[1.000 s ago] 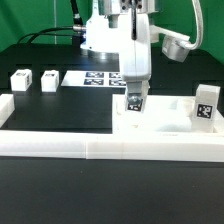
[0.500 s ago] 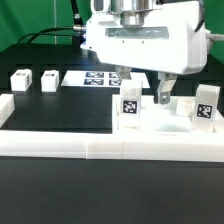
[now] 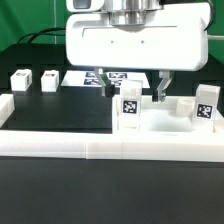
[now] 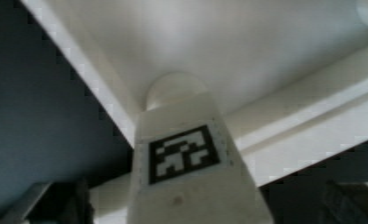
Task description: Assemble square table
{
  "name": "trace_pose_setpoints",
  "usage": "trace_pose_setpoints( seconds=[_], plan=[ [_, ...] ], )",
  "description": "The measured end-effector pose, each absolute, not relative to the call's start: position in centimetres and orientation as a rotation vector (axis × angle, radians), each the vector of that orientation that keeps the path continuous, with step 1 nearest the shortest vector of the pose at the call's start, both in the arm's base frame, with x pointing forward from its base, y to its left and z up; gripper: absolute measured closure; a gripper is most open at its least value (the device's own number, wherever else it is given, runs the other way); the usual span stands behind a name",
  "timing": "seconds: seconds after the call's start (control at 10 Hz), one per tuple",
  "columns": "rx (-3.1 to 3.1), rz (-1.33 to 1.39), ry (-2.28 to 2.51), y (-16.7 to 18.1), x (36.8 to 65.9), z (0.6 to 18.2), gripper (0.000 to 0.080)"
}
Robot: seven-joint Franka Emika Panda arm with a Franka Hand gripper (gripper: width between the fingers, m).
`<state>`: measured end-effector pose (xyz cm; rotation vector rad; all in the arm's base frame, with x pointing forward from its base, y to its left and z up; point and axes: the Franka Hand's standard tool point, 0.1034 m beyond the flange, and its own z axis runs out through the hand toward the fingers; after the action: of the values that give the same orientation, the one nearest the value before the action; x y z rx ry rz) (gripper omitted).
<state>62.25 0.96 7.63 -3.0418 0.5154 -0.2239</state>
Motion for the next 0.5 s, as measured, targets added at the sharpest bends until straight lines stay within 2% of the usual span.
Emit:
trace_pose_setpoints(
  seconds=[0.2,0.4,0.5],
  plan=[
    [-3.109,-0.206,0.127,0.73,62.40,7.90,0.0150],
    [-3.110,-0.204,0.104,0.37,62.37,7.82,0.0150],
    [-3.109,-0.204,0.120,0.36,62.37,7.81,0.0176]
  ],
)
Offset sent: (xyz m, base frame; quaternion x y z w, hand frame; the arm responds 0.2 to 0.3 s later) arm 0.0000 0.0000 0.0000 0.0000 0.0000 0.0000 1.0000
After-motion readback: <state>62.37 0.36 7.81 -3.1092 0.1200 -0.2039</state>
